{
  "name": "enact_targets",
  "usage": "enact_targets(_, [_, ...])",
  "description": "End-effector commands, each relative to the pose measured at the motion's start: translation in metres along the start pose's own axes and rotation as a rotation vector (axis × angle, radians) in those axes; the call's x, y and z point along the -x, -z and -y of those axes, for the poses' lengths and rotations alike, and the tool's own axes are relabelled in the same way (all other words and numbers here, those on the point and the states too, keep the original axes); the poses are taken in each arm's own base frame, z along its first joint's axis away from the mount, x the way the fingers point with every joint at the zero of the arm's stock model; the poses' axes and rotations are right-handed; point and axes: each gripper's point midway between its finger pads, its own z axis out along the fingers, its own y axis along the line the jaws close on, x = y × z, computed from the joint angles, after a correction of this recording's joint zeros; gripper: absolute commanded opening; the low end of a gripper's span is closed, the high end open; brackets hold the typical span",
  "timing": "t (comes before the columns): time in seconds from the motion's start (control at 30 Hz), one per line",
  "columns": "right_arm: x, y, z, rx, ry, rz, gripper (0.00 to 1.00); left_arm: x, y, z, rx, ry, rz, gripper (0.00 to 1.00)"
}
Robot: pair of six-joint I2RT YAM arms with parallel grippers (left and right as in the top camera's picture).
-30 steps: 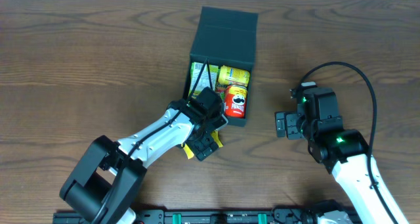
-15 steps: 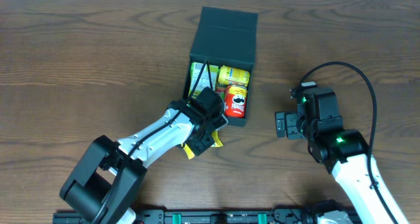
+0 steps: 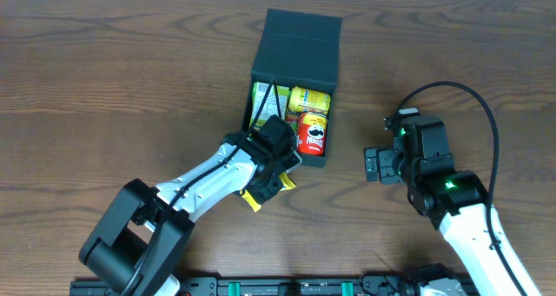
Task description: Pack container
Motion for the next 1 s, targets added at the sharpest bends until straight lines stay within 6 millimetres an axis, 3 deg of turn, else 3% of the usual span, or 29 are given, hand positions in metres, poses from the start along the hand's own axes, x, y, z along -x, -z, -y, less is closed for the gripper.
enact_targets(0.0, [-0.001, -0.001, 0.003, -0.013, 0.004, -0.002, 0.99, 0.001, -0.002, -0.005, 0.021, 0.008, -0.009, 0.36])
enact_targets(0.37, [-0.001, -0.001, 0.003, -0.013, 0.004, -0.002, 0.99, 0.001, -0.002, -0.005, 0.020, 0.019, -0.009, 0.23])
enact_targets(0.8, [-0.001, -0.001, 0.003, -0.013, 0.004, -0.002, 0.99, 0.000, -0.001, -0.005, 0.020, 0.064, -0.010, 0.17])
enact_targets(0.97, [-0.001, -0.001, 0.003, -0.013, 0.004, -0.002, 0.99, 0.000, 0.008, -0.003, 0.019, 0.075, 0.003, 0.17])
